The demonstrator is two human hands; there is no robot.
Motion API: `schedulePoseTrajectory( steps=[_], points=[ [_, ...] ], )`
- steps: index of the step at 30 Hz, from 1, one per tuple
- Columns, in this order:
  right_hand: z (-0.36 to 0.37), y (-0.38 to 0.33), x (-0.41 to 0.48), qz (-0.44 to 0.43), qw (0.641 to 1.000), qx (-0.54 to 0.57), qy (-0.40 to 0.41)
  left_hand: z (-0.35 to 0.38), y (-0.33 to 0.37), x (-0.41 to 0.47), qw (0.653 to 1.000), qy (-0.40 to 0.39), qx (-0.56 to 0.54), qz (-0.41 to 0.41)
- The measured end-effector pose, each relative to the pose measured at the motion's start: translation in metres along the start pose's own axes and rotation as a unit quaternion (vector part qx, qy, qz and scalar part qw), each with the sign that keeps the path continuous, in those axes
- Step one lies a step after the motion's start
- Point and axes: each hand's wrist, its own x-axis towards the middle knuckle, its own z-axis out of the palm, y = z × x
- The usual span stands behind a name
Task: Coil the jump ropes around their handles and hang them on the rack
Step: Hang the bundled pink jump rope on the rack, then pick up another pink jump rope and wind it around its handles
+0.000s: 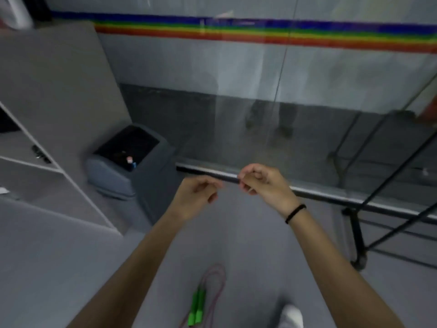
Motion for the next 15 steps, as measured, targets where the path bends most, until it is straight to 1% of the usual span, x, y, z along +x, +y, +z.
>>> schedulePoseTrajectory(
  steps=[5, 9, 12, 15],
  points=[
    [0.089, 0.019, -0.022, 0.082, 0.996, 0.014, -0.034, -0.060, -0.051, -0.061, 0.997, -0.011, -0.018, -0.068],
    [0.133, 0.071, -0.027, 0.150, 0.987, 0.008, -0.056, -0.077, -0.099, -0.085, 0.995, -0.005, -0.040, -0.095],
    [0.168, 0.150, -0.027, 0.212, 0.976, 0.020, -0.052, -0.075, -0.154, -0.104, 0.992, 0.018, -0.054, -0.114],
    [0.213, 0.269, -0.029, 0.284, 0.958, 0.031, -0.035, -0.063, -0.235, -0.121, 0.988, 0.034, -0.064, -0.135]
  ],
)
